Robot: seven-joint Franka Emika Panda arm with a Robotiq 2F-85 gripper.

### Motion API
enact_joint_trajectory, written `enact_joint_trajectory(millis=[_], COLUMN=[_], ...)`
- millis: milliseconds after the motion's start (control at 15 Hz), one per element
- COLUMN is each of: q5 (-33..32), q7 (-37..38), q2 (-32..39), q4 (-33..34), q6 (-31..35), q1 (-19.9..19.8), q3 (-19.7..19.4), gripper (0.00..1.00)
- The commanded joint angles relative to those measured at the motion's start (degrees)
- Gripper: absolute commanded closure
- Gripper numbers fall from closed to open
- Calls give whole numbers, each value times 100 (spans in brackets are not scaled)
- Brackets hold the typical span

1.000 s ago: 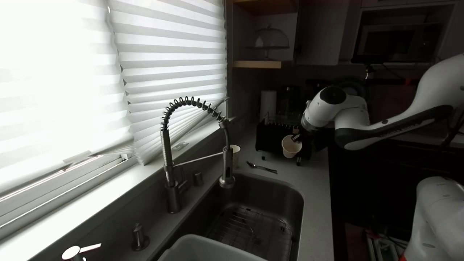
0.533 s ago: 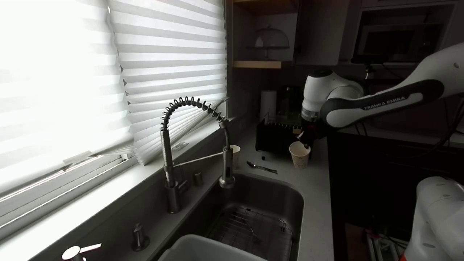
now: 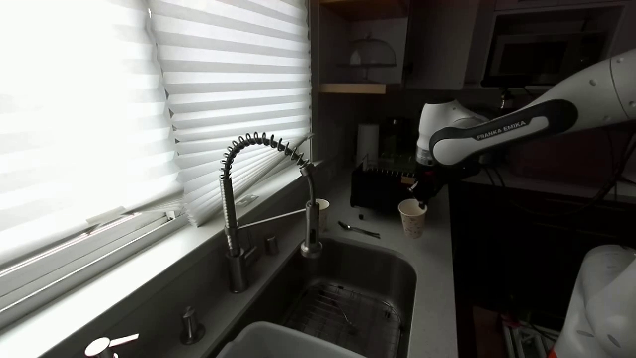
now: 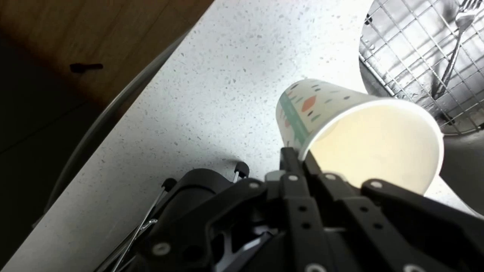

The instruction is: Pick up the closest paper cup, pour the water out into the sink and put the paper cup back on the kitchen counter, pick up the furthest paper cup, pour the water out into the sink and stack the most paper cup into the other paper cup

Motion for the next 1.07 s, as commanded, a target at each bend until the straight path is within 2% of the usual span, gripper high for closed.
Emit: enact_joint_trajectory(millis=[0,600,667,733,1000], q5=[571,1258,1294,1353,1340], q7=[-306,-522,-546,-570,-622], q2=[336,943,980,999,882], q4=[58,60,58,54,139], q6=[278,835,839,850,868], q1=[-310,-511,-519,-525,-558], q3=[77,52,58,57,84], gripper=[99,99,71,70,41])
